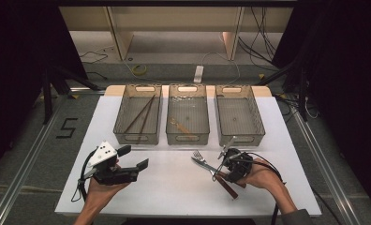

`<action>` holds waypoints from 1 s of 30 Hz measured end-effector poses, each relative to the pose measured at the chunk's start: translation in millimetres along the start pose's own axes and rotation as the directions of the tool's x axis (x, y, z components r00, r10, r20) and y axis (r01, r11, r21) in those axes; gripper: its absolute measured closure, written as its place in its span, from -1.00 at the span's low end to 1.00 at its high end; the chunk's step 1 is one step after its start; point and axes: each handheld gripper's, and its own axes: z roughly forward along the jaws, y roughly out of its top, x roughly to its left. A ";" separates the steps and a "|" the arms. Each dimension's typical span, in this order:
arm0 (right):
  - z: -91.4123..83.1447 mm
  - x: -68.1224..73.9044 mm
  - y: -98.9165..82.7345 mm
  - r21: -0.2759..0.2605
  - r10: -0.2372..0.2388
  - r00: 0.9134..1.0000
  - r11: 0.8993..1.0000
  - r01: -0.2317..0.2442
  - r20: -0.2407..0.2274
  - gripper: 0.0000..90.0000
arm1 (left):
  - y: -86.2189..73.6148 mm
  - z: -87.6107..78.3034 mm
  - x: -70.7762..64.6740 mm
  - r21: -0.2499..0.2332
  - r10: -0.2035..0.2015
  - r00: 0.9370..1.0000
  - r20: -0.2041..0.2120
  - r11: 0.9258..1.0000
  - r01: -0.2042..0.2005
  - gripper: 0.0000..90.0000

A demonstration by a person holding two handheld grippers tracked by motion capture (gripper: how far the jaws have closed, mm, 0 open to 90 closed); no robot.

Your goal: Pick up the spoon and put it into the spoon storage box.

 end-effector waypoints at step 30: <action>7.4 3.3 1.0 0.029 -0.026 0.999 0.999 0.027 -0.021 0.58 | 0.5 2.6 0.6 0.009 -0.010 1.000 -0.005 1.000 0.010 -0.65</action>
